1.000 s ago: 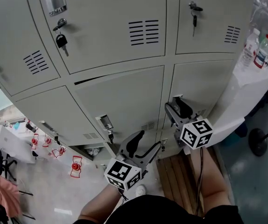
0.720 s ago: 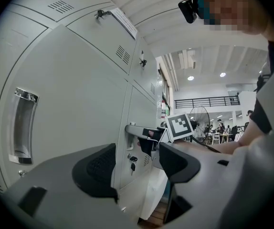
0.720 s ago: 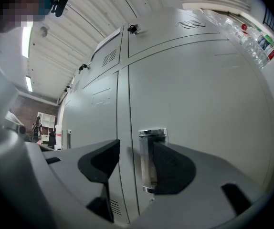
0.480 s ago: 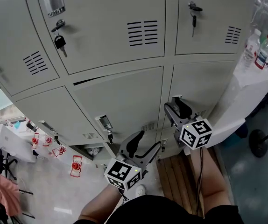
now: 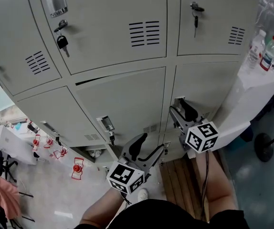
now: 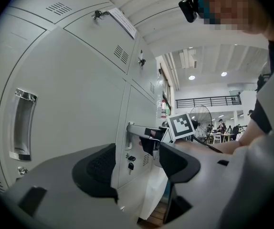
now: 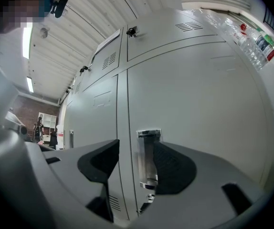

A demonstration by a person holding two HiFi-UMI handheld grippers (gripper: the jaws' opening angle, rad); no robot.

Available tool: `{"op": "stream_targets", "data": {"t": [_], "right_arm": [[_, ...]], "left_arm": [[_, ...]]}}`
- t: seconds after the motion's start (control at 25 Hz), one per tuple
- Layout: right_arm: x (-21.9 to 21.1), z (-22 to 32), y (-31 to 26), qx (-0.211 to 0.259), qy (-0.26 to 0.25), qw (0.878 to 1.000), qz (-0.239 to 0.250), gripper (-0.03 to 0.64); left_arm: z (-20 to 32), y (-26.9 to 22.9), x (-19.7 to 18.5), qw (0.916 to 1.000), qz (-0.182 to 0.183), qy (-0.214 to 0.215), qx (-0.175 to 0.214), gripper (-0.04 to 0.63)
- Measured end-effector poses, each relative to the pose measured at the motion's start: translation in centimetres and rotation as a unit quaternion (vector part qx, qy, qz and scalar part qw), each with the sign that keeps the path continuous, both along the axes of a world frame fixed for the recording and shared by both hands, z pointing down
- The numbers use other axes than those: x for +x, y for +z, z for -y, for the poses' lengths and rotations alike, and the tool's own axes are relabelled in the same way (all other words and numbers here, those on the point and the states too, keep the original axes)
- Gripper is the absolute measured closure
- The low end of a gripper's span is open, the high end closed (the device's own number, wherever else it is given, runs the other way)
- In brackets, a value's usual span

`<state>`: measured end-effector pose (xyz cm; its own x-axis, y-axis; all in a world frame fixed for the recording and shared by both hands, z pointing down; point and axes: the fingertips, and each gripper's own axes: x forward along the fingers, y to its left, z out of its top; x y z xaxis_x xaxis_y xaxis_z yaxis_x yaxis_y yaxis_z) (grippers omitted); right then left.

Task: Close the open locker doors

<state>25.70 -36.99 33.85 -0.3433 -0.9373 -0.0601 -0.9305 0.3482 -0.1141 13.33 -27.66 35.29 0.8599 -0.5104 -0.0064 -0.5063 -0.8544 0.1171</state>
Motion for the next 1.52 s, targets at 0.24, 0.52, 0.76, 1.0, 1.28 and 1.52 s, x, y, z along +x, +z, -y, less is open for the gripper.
{"op": "stream_targets", "data": {"t": [0.24, 0.52, 0.76, 1.0, 1.28, 1.52], "right_arm": [[1.1, -2.2, -0.8, 0.008, 0.004, 1.000, -0.001, 0.383], [2.7, -7.8, -2.9, 0.026, 0.010, 1.000, -0.003, 0.383], [3.8, -14.3, -4.1, 0.039, 0.005, 0.999, -0.011, 0.382], [3.0, -19.2, -2.4, 0.027, -0.015, 0.999, -0.006, 0.387], [-1.3, -20.9, 2.5, -0.003, -0.054, 0.999, -0.008, 0.365], [-6.0, -20.3, 6.7, -0.041, -0.081, 0.996, 0.010, 0.364]], "left_arm": [[-0.8, -0.4, 0.2, 1.0000, -0.003, -0.003, 0.001, 0.291], [-4.1, -2.0, 1.3, 0.9998, -0.015, -0.006, 0.011, 0.291], [-8.2, -2.5, 2.2, 0.9994, -0.027, -0.018, 0.014, 0.291], [-12.6, -0.3, 2.1, 0.9991, -0.018, -0.039, -0.003, 0.291], [-14.8, 2.8, -1.2, 0.9954, 0.022, -0.093, 0.002, 0.290], [-13.7, 6.3, -6.4, 0.9863, 0.058, -0.154, -0.008, 0.276]]}}
